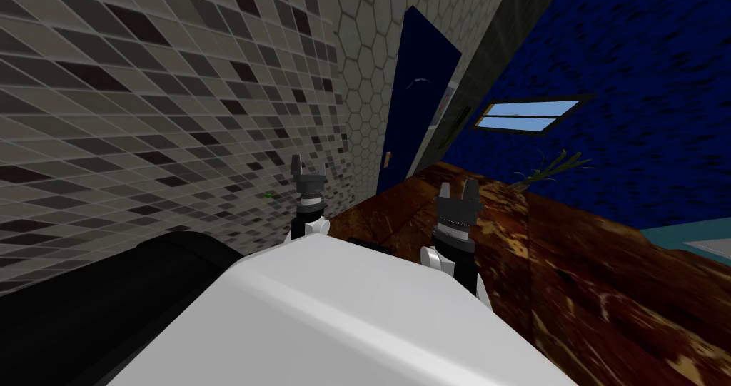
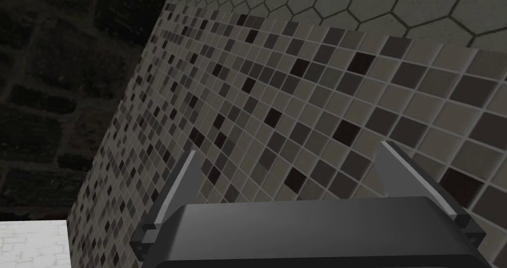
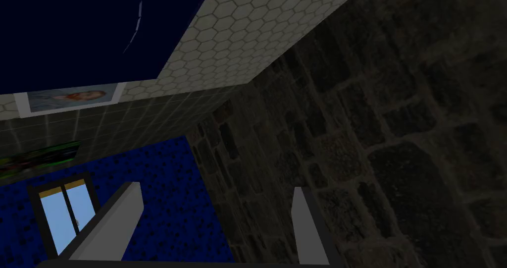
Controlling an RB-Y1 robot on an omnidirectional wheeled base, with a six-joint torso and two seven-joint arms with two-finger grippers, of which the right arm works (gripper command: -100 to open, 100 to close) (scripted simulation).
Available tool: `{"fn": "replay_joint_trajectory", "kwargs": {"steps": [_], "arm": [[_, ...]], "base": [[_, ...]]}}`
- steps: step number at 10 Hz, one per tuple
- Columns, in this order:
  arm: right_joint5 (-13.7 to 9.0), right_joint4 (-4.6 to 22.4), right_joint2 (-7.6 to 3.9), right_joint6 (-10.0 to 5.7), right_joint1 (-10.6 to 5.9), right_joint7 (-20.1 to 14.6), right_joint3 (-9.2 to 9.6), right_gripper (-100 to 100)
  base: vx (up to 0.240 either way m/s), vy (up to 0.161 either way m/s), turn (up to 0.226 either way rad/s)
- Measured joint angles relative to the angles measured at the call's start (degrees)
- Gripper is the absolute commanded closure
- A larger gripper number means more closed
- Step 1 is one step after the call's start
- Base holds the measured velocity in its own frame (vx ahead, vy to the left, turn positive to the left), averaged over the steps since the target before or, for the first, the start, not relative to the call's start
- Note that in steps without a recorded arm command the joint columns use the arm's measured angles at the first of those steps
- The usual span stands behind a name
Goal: Pull the door open
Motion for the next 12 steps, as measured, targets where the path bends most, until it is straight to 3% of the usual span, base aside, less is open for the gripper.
{"fn": "replay_joint_trajectory", "kwargs": {"steps": [5, 12], "arm": [[5.49, 1.55, -1.75, 4.53, 0.01, -2.32, 0.74, -100], [14.01, 4.03, -4.18, 10.15, 1.33, -5.77, 2.25, -100]], "base": [[0.083, -0.059, 0.138], [0.091, -0.052, 0.136]]}}
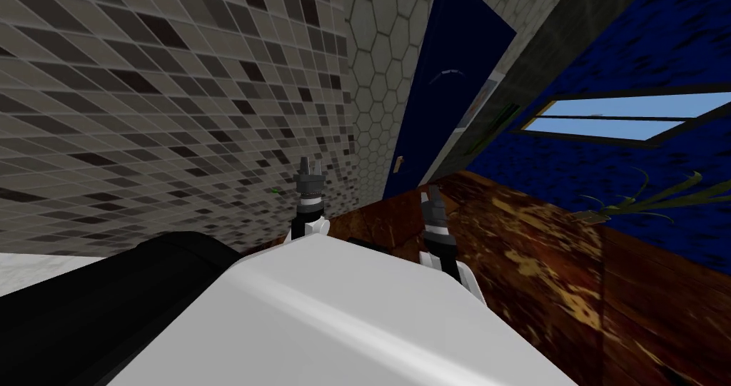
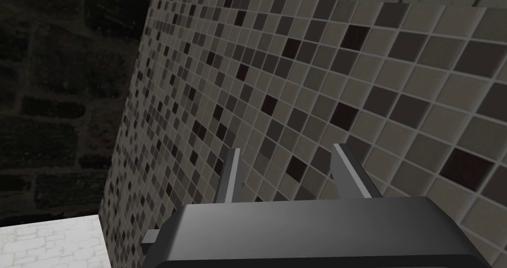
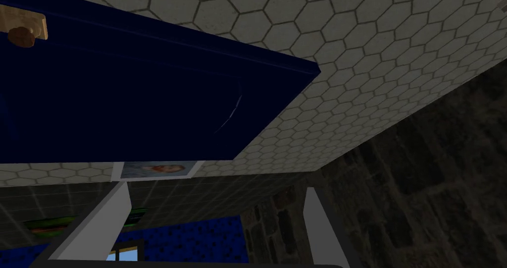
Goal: Pull the door open
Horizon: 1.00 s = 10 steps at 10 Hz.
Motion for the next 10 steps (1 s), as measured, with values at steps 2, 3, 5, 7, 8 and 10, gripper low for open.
{"fn": "replay_joint_trajectory", "kwargs": {"steps": [2, 3, 5, 7, 8, 10], "arm": [[2.38, 0.72, -0.40, 2.05, -0.22, -0.81, 0.57, -100], [3.39, 0.89, -0.94, 3.00, -0.15, -1.37, 0.57, -100], [5.97, 1.04, -1.53, 4.88, 0.62, -2.36, 1.26, -100], [8.55, 2.18, -2.06, 6.30, 0.89, -3.26, 1.67, -100], [9.74, 2.31, -2.66, 7.55, 0.88, -3.94, 1.77, -100], [12.45, 3.21, -3.33, 9.94, 0.66, -5.06, 2.29, -100]], "base": [[0.076, -0.051, 0.129], [0.076, -0.062, 0.141], [0.084, -0.051, 0.158], [0.084, -0.066, 0.133], [0.067, -0.083, 0.179], [0.082, -0.079, 0.146]]}}
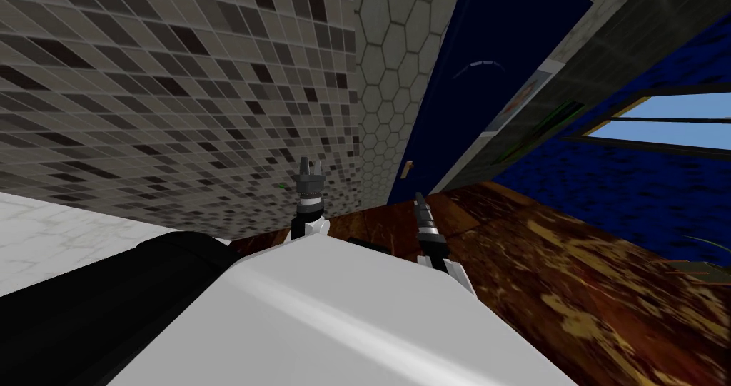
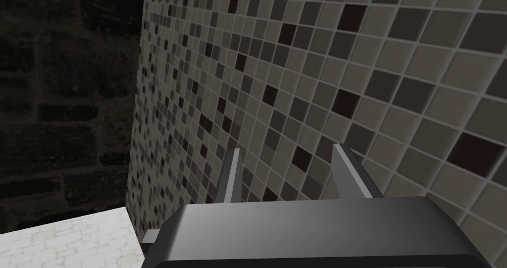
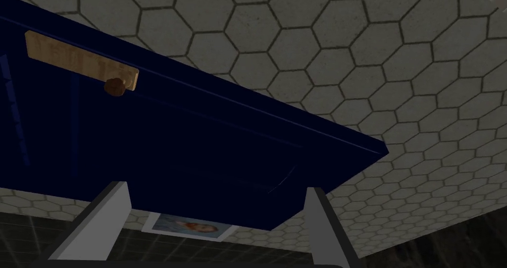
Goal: Pull the door open
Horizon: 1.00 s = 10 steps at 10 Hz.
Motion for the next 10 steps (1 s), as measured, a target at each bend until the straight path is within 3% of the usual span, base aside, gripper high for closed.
{"fn": "replay_joint_trajectory", "kwargs": {"steps": [2, 10], "arm": [[2.85, 1.65, -0.37, 1.41, 0.04, -0.96, 0.30, -100], [14.74, 3.95, -3.52, 10.59, 1.69, -5.69, 2.71, -100]], "base": [[0.076, -0.073, 0.183], [0.067, -0.084, 0.168]]}}
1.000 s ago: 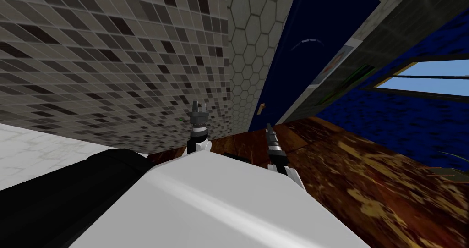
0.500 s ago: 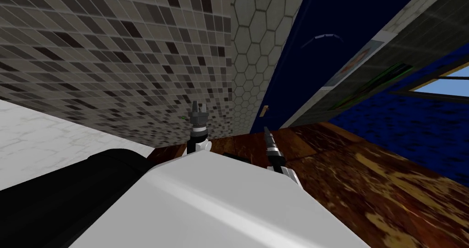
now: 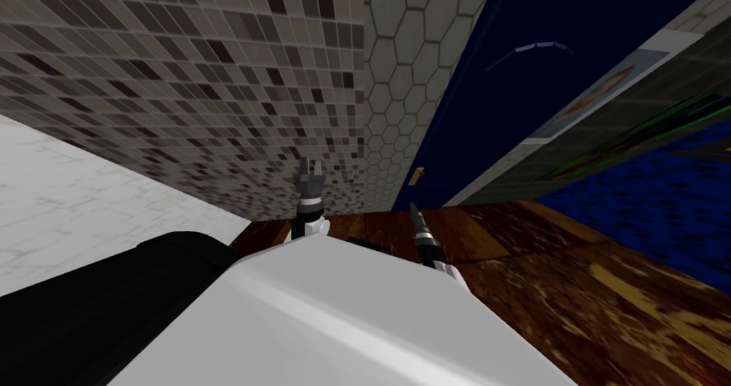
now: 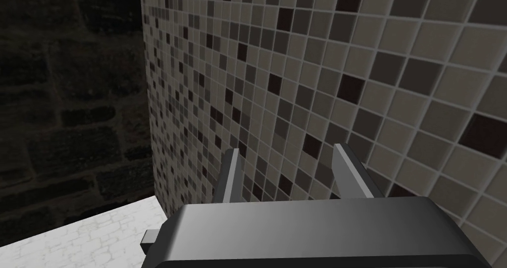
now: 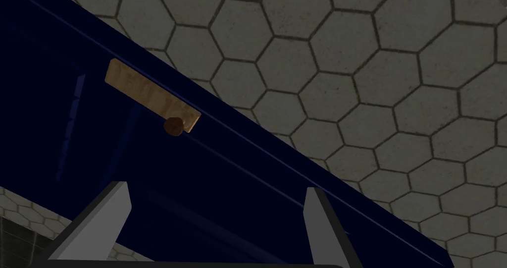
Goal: Pull the door open
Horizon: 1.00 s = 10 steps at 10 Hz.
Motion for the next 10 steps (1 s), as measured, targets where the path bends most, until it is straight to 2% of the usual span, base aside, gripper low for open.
{"fn": "replay_joint_trajectory", "kwargs": {"steps": [1, 3, 4, 6, 8, 9, 10], "arm": [[1.58, 0.54, -0.15, 0.66, 0.47, -0.59, 0.03, -100], [4.52, 1.76, -1.17, 3.23, 0.01, -1.96, 0.60, -100], [6.35, 2.18, -1.11, 4.27, 0.39, -2.43, 0.95, -100], [9.34, 3.16, -2.11, 6.38, 0.60, -3.82, 1.24, -100], [12.02, 3.80, -3.55, 9.28, 0.59, -5.18, 1.93, -100], [13.69, 4.14, -3.81, 10.25, 1.05, -5.87, 2.04, -100], [15.74, 5.02, -3.60, 10.79, 1.24, -6.58, 2.00, -100]], "base": [[0.059, -0.103, 0.197], [0.069, -0.094, 0.156], [0.058, -0.076, 0.182], [0.049, -0.103, 0.174], [0.053, -0.101, 0.180], [0.068, -0.106, 0.185], [0.055, -0.111, 0.166]]}}
